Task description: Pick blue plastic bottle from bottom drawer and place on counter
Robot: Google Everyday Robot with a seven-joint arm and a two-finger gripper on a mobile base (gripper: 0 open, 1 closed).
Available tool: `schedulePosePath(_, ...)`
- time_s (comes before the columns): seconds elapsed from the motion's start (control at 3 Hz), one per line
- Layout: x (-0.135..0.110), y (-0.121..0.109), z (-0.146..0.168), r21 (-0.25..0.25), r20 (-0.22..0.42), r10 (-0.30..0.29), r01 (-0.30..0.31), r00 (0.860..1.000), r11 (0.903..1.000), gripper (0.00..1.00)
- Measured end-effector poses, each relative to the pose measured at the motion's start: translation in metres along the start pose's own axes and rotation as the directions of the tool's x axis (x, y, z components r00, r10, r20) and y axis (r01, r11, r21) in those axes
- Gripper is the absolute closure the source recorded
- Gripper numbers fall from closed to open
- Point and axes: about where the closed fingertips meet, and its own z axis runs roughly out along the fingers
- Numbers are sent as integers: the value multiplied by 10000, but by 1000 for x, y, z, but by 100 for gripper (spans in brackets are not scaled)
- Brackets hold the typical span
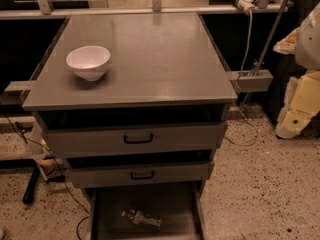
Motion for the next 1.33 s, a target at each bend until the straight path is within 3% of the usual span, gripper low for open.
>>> schedulePosePath(0.33, -2, 5, 9, 22, 18, 13, -13, 10000, 10000, 0)
schedulePosePath(0.67, -9, 22, 44, -50, -13, 314, -314, 9995, 9995, 0)
schedulePosePath(1.0, -12, 42, 105, -610, -80, 381, -385, 9992, 9974, 0)
schedulePosePath(1.33, -9, 67, 168, -1523, -310, 416, -459, 9987, 9873, 0)
